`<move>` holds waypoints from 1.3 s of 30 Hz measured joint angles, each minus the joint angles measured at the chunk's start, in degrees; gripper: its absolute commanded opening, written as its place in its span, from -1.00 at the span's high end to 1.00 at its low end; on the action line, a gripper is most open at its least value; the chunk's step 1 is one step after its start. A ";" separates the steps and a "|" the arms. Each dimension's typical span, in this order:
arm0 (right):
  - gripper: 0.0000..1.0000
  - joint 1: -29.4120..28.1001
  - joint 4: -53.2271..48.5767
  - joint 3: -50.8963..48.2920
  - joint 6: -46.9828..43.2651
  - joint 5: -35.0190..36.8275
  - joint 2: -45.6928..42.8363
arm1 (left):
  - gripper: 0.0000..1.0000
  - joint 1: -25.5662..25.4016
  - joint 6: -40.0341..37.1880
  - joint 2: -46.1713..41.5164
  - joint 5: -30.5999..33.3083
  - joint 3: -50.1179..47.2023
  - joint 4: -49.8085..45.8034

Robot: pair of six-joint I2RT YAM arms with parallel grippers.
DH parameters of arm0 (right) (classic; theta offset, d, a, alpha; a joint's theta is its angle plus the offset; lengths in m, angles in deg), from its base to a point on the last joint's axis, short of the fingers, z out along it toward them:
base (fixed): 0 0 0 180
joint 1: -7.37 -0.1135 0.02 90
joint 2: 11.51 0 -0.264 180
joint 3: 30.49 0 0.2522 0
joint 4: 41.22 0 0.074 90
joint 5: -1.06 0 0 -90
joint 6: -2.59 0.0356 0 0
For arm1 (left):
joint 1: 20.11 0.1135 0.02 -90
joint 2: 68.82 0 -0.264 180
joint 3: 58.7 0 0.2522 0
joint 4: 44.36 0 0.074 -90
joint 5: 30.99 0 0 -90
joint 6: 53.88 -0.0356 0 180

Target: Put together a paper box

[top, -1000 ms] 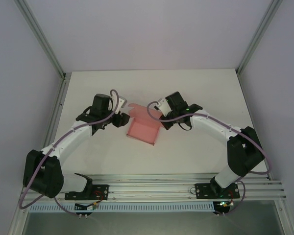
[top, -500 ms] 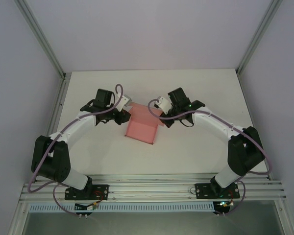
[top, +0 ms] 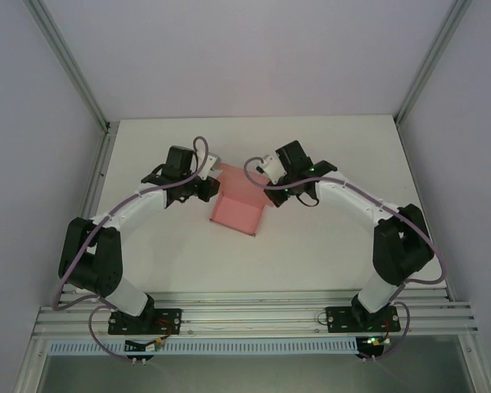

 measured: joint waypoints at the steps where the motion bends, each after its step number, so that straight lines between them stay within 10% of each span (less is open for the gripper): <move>1: 1.00 -0.28 0.33 0.20 2.75 1.99 0.20 | 1.00 -0.81 1.27 0.00 1.73 -0.48 1.27; 15: 0.96 -8.26 11.23 -5.09 38.93 29.66 2.38 | 1.00 -7.08 14.25 1.09 12.09 -6.25 10.91; 33: 0.99 -19.45 38.88 -23.89 43.50 50.31 1.33 | 0.99 -8.96 20.24 -1.14 12.24 -17.38 18.58; 37: 0.99 -22.12 44.83 -28.74 40.76 53.33 0.02 | 0.00 -9.84 21.05 -4.33 12.17 -20.15 16.35; 39: 1.00 -22.88 46.53 -30.34 39.87 53.72 -0.72 | -0.05 -9.92 21.88 -6.08 12.20 -20.61 14.69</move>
